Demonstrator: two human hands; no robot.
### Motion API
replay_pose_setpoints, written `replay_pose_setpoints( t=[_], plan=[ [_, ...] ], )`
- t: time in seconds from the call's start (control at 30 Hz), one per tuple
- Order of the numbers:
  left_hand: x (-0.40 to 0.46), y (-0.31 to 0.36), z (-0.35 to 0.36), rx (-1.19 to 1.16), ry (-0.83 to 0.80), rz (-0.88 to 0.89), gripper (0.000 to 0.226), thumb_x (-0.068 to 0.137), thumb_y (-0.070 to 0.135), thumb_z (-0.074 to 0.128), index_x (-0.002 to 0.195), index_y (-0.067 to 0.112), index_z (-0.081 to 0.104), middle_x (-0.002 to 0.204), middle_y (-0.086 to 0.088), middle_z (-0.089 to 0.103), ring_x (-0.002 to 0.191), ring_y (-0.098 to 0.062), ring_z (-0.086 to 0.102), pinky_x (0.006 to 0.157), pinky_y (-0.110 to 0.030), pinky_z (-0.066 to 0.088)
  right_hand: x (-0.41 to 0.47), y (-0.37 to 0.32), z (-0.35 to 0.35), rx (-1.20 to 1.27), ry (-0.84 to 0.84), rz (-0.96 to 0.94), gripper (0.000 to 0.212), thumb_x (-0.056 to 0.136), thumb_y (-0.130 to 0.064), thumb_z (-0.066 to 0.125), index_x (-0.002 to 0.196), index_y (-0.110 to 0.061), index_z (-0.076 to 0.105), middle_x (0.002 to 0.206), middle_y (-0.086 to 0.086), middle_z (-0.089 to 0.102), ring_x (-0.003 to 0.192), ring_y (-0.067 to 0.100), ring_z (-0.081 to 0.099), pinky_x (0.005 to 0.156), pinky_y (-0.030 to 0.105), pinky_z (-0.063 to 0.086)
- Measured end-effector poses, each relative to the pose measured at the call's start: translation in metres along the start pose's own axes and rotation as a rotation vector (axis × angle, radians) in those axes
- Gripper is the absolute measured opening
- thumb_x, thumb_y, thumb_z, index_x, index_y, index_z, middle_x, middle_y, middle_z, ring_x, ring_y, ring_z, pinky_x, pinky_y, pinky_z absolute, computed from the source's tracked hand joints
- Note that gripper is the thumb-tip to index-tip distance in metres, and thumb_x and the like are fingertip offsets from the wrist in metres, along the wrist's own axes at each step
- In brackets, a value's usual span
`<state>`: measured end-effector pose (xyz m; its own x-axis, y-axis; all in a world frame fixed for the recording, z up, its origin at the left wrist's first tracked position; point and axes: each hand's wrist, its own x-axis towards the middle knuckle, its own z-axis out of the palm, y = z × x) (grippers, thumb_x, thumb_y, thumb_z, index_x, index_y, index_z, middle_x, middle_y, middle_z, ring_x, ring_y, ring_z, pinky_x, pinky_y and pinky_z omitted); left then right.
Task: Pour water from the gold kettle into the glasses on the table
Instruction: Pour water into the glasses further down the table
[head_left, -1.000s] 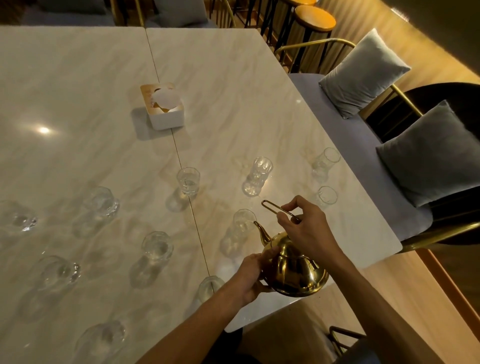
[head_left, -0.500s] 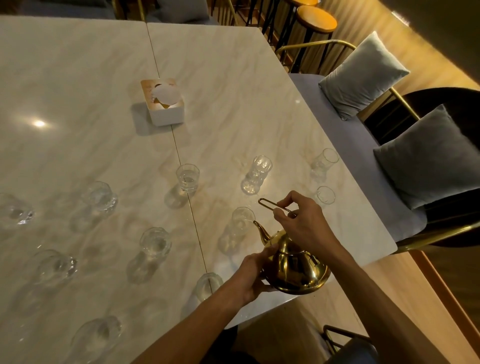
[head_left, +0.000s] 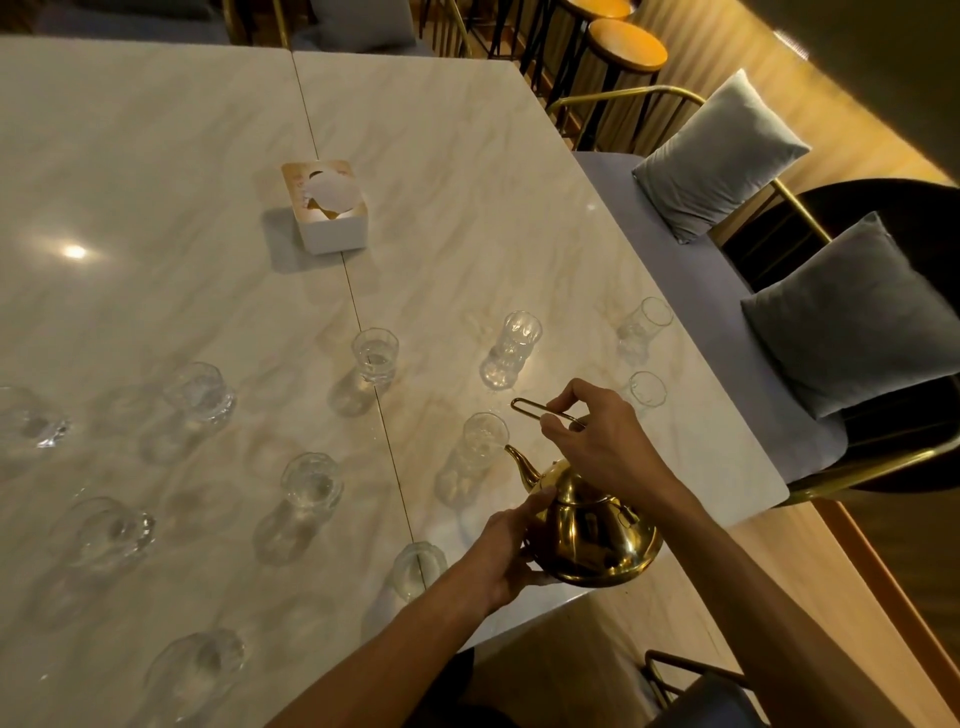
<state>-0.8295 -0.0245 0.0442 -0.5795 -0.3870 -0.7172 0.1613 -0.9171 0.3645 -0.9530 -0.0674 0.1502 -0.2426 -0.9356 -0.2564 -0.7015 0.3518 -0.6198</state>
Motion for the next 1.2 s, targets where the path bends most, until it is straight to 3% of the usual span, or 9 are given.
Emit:
replay_pose_setpoints(
  t=[0.37, 0.67, 0.9, 1.2],
  plan=[
    [0.000, -0.001, -0.003, -0.001, -0.047, 0.021, 0.045, 0.075, 0.052, 0.067, 0.103, 0.017, 0.065, 0.109, -0.008, 0.067, 0.110, -0.030, 0.059, 0.094, -0.051, 0.052, 0.000, -0.007, 0.000, -0.041, 0.008, -0.023, 0.014, 0.095, -0.030, 0.067, 0.103, -0.020, 0.063, 0.125, 0.006, 0.062, 0.075, 0.003, 0.056, 0.061, 0.013, 0.041],
    [-0.002, 0.003, -0.003, -0.016, -0.094, 0.021, 0.048, 0.080, 0.053, 0.066, 0.109, 0.015, 0.066, 0.118, -0.011, 0.066, 0.122, -0.034, 0.056, 0.098, -0.051, 0.051, 0.003, -0.016, -0.003, -0.063, 0.007, -0.020, 0.016, 0.095, -0.030, 0.068, 0.105, -0.019, 0.064, 0.105, 0.001, 0.062, 0.075, 0.006, 0.061, 0.061, 0.017, 0.045],
    [-0.004, 0.006, -0.004, -0.040, -0.110, 0.005, 0.049, 0.077, 0.053, 0.067, 0.108, 0.014, 0.065, 0.118, -0.011, 0.067, 0.123, -0.035, 0.056, 0.099, -0.051, 0.050, 0.006, -0.022, -0.002, -0.080, 0.001, -0.015, 0.015, 0.095, -0.028, 0.068, 0.105, -0.018, 0.064, 0.107, 0.001, 0.062, 0.075, 0.009, 0.062, 0.062, 0.021, 0.048],
    [-0.008, 0.007, -0.005, -0.054, -0.137, -0.008, 0.051, 0.079, 0.052, 0.067, 0.114, 0.015, 0.065, 0.122, -0.011, 0.066, 0.120, -0.033, 0.058, 0.093, -0.049, 0.054, 0.008, -0.028, -0.001, -0.108, -0.022, 0.002, 0.015, 0.094, -0.029, 0.068, 0.105, -0.018, 0.065, 0.103, 0.002, 0.065, 0.075, 0.018, 0.068, 0.075, 0.039, 0.061]
  ],
)
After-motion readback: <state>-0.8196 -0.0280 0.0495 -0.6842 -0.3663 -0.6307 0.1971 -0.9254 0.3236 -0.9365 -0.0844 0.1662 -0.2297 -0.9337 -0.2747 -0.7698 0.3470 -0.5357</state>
